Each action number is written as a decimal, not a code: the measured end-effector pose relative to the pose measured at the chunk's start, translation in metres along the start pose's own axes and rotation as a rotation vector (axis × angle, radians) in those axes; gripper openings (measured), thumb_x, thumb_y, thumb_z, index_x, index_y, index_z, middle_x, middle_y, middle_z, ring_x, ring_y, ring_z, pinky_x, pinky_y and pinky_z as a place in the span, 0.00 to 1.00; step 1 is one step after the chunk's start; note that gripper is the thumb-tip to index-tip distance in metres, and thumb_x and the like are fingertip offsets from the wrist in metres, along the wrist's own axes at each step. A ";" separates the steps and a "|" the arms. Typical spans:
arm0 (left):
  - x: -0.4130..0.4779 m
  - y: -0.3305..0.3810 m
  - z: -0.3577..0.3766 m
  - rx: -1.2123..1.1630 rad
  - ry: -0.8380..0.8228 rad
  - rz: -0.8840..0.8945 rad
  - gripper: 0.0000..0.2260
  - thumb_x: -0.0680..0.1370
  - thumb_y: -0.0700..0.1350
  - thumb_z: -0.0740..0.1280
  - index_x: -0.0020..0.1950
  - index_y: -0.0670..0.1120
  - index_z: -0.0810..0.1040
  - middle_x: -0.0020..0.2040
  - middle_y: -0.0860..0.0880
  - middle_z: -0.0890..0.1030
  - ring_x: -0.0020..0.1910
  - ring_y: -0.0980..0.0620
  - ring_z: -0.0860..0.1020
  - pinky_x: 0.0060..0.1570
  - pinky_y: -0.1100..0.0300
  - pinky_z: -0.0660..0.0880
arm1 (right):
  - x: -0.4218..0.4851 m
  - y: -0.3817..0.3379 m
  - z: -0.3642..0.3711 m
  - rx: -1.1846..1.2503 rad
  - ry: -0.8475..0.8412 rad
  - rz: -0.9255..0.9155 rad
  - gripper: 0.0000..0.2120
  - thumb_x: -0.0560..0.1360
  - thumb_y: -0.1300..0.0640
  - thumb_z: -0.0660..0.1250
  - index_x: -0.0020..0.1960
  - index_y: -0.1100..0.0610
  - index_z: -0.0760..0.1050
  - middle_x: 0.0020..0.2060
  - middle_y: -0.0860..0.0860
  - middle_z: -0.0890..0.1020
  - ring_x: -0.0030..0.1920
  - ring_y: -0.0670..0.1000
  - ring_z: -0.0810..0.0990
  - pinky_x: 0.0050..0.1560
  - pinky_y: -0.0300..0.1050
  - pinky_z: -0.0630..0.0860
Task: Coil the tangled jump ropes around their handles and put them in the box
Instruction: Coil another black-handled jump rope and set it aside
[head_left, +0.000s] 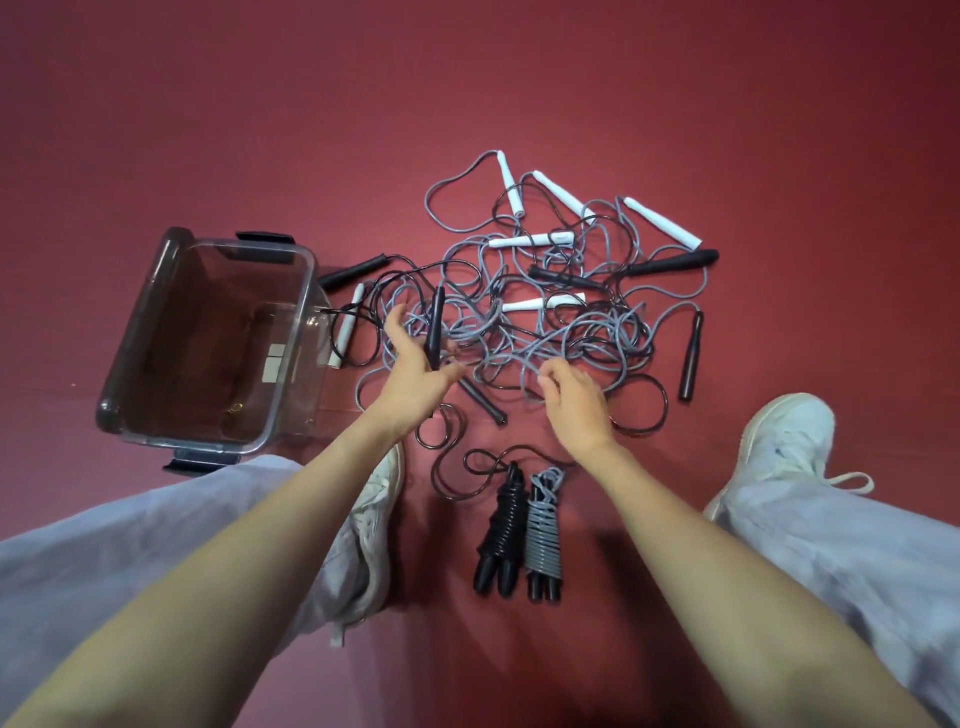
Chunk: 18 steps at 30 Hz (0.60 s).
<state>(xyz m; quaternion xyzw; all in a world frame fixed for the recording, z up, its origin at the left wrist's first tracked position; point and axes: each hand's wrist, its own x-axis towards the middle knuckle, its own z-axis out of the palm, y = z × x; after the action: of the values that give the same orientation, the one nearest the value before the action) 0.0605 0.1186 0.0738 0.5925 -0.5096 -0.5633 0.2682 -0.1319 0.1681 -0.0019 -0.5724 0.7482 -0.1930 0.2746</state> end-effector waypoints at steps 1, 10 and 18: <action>-0.004 0.001 0.002 0.046 -0.024 0.087 0.36 0.76 0.32 0.66 0.74 0.50 0.48 0.52 0.49 0.74 0.43 0.56 0.74 0.51 0.65 0.72 | -0.001 -0.007 -0.016 0.106 0.052 -0.041 0.07 0.80 0.58 0.61 0.53 0.59 0.77 0.49 0.55 0.81 0.51 0.58 0.77 0.53 0.51 0.72; -0.032 0.055 0.019 0.180 0.167 0.439 0.06 0.79 0.39 0.67 0.53 0.45 0.82 0.49 0.49 0.67 0.49 0.72 0.69 0.53 0.81 0.61 | -0.008 -0.048 -0.127 0.130 -0.115 -0.290 0.08 0.75 0.55 0.70 0.54 0.52 0.80 0.46 0.51 0.81 0.46 0.49 0.78 0.47 0.39 0.72; -0.051 0.065 0.015 0.447 -0.007 0.476 0.26 0.77 0.44 0.69 0.72 0.61 0.64 0.68 0.47 0.58 0.57 0.54 0.64 0.64 0.69 0.61 | -0.012 -0.071 -0.198 -0.258 -0.052 -0.372 0.12 0.81 0.55 0.60 0.59 0.53 0.79 0.52 0.52 0.83 0.55 0.56 0.78 0.53 0.51 0.72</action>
<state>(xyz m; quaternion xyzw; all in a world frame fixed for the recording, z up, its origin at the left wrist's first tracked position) 0.0348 0.1468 0.1489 0.4990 -0.7458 -0.3610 0.2539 -0.2014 0.1557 0.1963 -0.7355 0.6411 -0.1281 0.1778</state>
